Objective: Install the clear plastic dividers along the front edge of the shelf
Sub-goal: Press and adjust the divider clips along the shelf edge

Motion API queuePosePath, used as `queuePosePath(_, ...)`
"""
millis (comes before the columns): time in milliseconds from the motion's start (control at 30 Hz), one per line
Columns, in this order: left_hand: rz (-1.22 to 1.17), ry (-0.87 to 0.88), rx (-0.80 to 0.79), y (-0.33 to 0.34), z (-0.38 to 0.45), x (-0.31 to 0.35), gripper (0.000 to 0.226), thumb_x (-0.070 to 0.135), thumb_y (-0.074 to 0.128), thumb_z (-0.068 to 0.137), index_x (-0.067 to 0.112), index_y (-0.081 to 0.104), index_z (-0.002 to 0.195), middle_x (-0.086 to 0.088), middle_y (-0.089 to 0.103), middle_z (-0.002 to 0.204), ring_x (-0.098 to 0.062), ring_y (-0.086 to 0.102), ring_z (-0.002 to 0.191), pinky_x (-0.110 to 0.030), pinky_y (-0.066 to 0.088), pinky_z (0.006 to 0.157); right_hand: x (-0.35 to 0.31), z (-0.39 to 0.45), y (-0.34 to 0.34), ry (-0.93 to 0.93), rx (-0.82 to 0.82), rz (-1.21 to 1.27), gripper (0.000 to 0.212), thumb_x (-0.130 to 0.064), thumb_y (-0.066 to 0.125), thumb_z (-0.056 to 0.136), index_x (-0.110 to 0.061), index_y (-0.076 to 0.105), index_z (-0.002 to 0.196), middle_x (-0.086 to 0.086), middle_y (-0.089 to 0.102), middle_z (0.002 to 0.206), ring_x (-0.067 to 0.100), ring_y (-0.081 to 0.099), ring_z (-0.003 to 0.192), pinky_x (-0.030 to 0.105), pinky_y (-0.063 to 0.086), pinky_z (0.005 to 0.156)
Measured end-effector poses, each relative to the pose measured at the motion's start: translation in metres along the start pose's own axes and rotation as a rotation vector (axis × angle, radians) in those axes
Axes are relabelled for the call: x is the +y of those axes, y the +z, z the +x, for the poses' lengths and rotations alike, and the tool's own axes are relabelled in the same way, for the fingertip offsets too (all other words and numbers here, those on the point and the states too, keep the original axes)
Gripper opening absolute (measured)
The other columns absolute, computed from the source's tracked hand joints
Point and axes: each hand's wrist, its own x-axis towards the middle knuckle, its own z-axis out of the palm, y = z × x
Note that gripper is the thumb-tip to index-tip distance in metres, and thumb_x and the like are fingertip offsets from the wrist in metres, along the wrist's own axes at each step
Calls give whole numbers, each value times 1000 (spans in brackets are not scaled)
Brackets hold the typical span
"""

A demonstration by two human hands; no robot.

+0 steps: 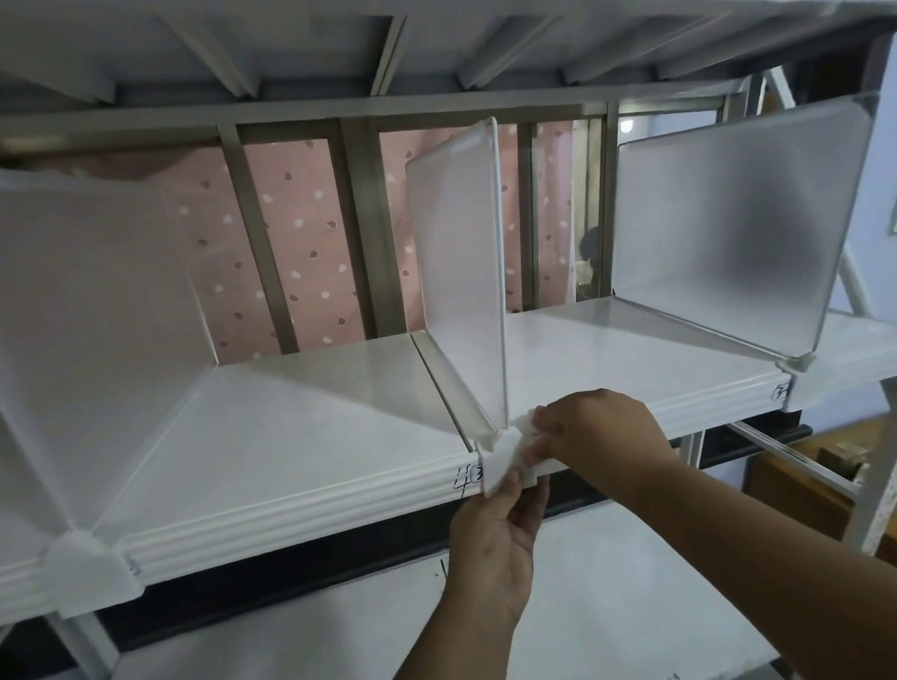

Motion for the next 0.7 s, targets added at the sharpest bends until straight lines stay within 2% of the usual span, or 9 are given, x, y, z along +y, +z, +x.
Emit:
queuePosePath(100, 0, -11, -4, 0, -2, 2, 17, -6, 67, 95, -14, 73, 109, -26, 80, 110, -28, 81, 93, -47, 55, 103, -1, 1, 2, 2, 7, -53, 42, -70, 62, 62, -29, 64, 74, -7, 62, 64, 14, 56, 62, 24, 44, 52)
queuePosePath(200, 1, -10, 7, 0, -3, 4, 21, -5, 67, 96, -15, 72, 114, -26, 79, 111, -28, 80, 94, -48, 54, 103, -3, 1, 1, 1, 9, -57, 46, -70, 60, 64, -27, 66, 76, -7, 64, 69, 16, 59, 67, 27, 51, 58)
queuePosePath(400, -3, -23, 3, -3, -5, 10, 27, -4, 68, 95, -18, 70, 119, -28, 78, 116, -31, 77, 103, -50, 52, 110, -9, -1, 0, -6, 19, -87, 54, -74, 60, 62, -19, 60, 66, -3, 58, 66, 19, 55, 64, 26, 41, 54)
queuePosePath(500, -4, -19, 4, -7, -6, 15, 31, -5, 67, 95, -20, 67, 123, -29, 77, 119, -31, 78, 103, -50, 52, 110, -14, -1, 0, 10, 43, -94, 61, -79, 60, 58, -18, 58, 64, -4, 57, 64, 19, 55, 61, 27, 43, 54)
queuePosePath(600, -10, -14, 2, -7, -8, 17, 32, -6, 66, 96, -20, 66, 124, -30, 77, 119, -30, 80, 98, -48, 53, 106, -16, -1, 2, 10, 50, -118, 64, -82, 58, 57, -19, 56, 63, -4, 55, 64, 19, 54, 60, 26, 41, 53)
queuePosePath(700, -10, -12, 12, -8, -8, 18, 31, -6, 66, 96, -20, 66, 124, -32, 76, 120, -32, 79, 99, -50, 52, 109, -16, -1, 4, -3, 73, -142, 66, -83, 57, 57, -18, 55, 63, -4, 53, 63, 20, 54, 59, 25, 38, 51)
